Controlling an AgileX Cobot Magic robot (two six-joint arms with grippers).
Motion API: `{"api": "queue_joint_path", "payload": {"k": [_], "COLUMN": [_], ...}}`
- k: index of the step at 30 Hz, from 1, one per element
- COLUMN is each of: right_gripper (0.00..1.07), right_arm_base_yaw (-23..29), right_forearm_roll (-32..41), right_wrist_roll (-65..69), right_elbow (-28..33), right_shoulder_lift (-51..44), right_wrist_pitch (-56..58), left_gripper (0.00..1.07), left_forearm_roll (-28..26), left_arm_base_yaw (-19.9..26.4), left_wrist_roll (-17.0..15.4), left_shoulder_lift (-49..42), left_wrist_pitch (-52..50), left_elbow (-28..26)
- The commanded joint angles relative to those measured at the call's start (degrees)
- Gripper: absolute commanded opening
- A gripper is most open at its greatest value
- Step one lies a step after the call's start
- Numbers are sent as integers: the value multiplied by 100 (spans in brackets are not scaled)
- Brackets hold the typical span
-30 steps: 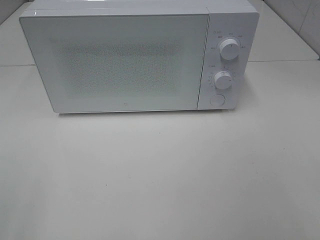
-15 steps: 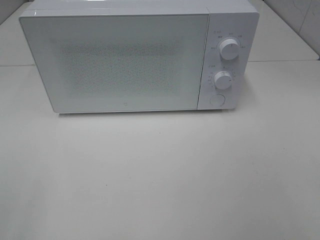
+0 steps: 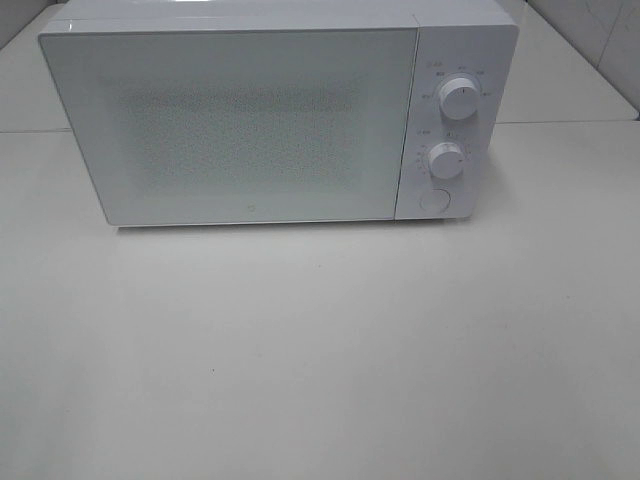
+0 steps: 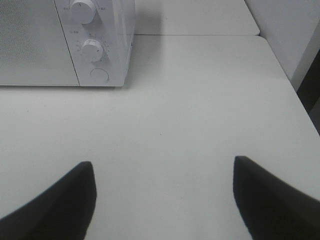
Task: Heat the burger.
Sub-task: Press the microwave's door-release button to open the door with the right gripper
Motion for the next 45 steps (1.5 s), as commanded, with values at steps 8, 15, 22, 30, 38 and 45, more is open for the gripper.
{"api": "queue_joint_path", "payload": {"k": [8, 15, 22, 30, 38, 45], "right_gripper": [75, 52, 0, 0, 0, 0], "right_arm_base_yaw": [-17, -17, -17, -17, -17, -17], "right_forearm_roll": [40, 149, 149, 149, 149, 149], "right_wrist_roll": [-160, -642, -825, -819, -642, -625], "right_elbow": [-29, -132, -23, 625, 1266, 1444], "right_shoulder_lift": [-149, 11, 693, 1621, 3237, 4635], "right_wrist_pitch": [-103, -796, -2338, -4578, -7036, -8388], "left_gripper": [101, 101, 101, 101, 101, 101], "left_forearm_roll": [-11, -11, -11, -11, -11, -11], "left_arm_base_yaw": [6, 6, 6, 6, 6, 6], "left_wrist_roll": [-46, -46, -46, -46, -46, -46], "left_shoulder_lift": [-52, -52, -52, -52, -52, -52], "left_wrist_pitch": [23, 23, 23, 23, 23, 23], "left_elbow": [-11, -11, -11, -11, -11, -11]}}
